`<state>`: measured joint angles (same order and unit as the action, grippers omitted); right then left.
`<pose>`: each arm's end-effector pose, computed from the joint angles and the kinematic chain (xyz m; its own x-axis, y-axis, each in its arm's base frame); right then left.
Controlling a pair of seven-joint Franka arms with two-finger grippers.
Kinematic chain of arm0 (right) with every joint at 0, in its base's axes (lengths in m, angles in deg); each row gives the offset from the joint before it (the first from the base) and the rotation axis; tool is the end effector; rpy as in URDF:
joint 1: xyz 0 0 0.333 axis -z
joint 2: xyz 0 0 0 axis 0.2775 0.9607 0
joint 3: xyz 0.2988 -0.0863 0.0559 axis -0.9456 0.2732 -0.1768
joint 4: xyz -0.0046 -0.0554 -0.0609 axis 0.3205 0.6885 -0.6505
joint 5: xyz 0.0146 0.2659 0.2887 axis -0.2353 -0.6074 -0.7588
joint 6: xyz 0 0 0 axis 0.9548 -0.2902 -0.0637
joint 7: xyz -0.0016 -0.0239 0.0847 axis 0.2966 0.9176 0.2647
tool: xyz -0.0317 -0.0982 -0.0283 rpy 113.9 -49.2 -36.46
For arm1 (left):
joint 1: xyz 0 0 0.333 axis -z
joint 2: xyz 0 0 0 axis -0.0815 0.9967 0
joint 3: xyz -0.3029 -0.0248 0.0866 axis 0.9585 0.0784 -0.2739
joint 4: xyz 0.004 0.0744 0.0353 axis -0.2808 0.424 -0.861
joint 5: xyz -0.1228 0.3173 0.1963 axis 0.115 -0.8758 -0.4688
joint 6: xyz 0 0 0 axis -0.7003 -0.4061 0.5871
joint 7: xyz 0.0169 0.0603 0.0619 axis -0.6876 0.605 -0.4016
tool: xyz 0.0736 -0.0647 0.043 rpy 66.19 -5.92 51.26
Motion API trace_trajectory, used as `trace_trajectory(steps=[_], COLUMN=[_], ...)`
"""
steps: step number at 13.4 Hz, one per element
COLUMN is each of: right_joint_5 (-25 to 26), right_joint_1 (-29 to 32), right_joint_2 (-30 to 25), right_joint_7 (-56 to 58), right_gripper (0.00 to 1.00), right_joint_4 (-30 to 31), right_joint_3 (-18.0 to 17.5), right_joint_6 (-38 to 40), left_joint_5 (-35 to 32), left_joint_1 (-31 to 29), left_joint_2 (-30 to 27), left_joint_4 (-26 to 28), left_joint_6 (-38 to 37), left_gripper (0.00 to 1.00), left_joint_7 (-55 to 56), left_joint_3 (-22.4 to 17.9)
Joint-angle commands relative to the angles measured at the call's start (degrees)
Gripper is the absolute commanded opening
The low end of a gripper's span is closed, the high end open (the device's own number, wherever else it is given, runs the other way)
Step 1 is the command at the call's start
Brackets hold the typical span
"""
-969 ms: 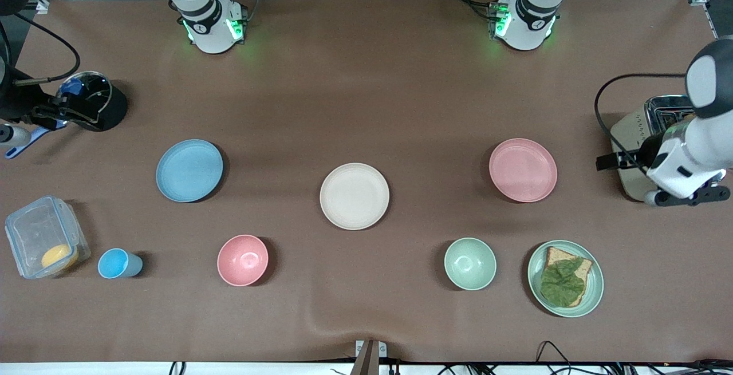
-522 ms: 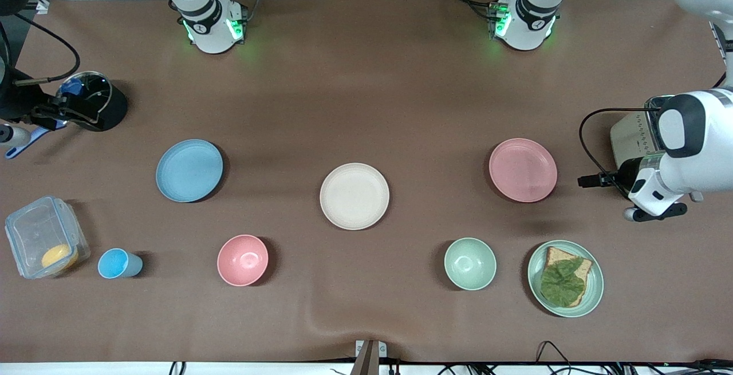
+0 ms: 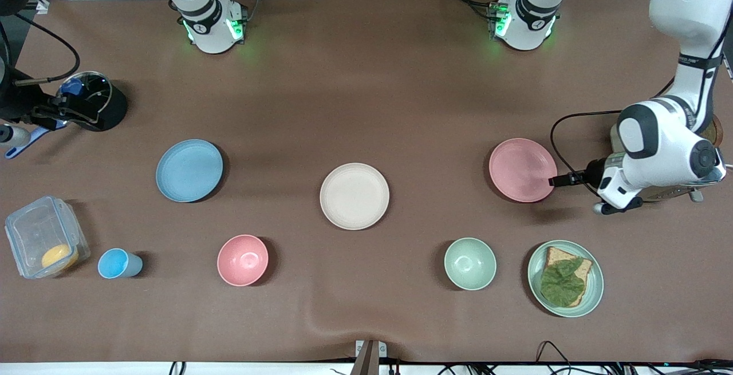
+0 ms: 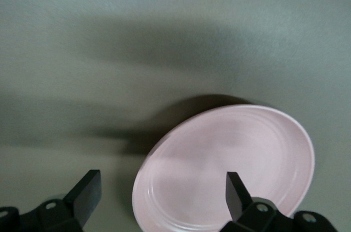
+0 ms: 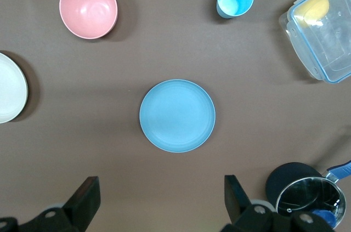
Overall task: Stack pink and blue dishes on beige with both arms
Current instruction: 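Move the left gripper down to the pink plate's rim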
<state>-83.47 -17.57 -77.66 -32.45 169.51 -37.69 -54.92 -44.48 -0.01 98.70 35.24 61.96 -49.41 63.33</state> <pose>0.5625 -0.0175 0.5981 0.9981 -0.0027 -0.0621 -0.0048 -0.9994 -0.0340 0.5780 0.0402 0.2214 0.9621 0.1600 -0.2210 0.2065 -0.9564 0.2067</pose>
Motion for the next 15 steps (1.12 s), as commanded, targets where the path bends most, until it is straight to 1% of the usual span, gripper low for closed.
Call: trace_trajectory(steps=[1, 2, 3, 4, 5, 7, 10, 11, 15], right_joint_5=[0.8, 0.8, 0.9, 0.8, 0.9, 0.8, 0.9, 0.9, 0.8], right_joint_1=[0.2, 0.3, 0.3, 0.3, 0.3, 0.3, 0.3, 0.2, 0.3], right_joint_2=[0.2, 0.2, 0.2, 0.2, 0.2, 0.2, 0.3, 0.6, 0.6], right_joint_7=[-0.5, -0.5, -0.5, -0.5, -0.5, -0.5, -0.5, -0.5, -0.5], right_gripper=[1.0, 1.0, 1.0, 1.0, 1.0, 1.0, 1.0, 1.0, 1.0], right_joint_4=[-0.6, -0.7, -0.7, -0.7, -0.6, -0.6, -0.6, -0.6, -0.6], right_joint_3=[-0.1, -0.1, -0.2, -0.2, -0.2, -0.1, -0.1, -0.1, -0.1], right_joint_6=[0.6, 0.6, 0.6, 0.6, 0.6, 0.6, 0.7, 0.7, 0.7], left_joint_5=[1.5, 1.5, 1.5, 1.5, 1.5, 1.5, 1.5, 1.4, 0.8], left_joint_1=[-0.5, -1.1, -1.2, -1.2, -1.3, -1.7, -1.7, -1.4, -1.4], left_joint_2=[0.9, 1.3, 1.7, 1.8, 1.9, 3.1, 3.6, 4.0, 3.2], left_joint_4=[1.4, 1.5, 1.8, 2.0, 2.1, 2.1, 2.1, 2.0, 1.0], left_joint_6=[1.7, 1.8, 1.7, 1.8, 1.8, 1.8, 1.8, 1.8, 0.9], left_gripper=[1.0, 1.0, 0.97, 0.91, 0.82, 0.56, 0.1, 0.0, 0.0], left_joint_7=[-5.0, -5.3, -5.7, -6.6, -8.2, -9.9, -10.2, -10.2, -10.5], left_joint_3=[0.1, 0.1, 0.1, 0.1, 0.1, 0.1, 0.1, 0.0, 0.1])
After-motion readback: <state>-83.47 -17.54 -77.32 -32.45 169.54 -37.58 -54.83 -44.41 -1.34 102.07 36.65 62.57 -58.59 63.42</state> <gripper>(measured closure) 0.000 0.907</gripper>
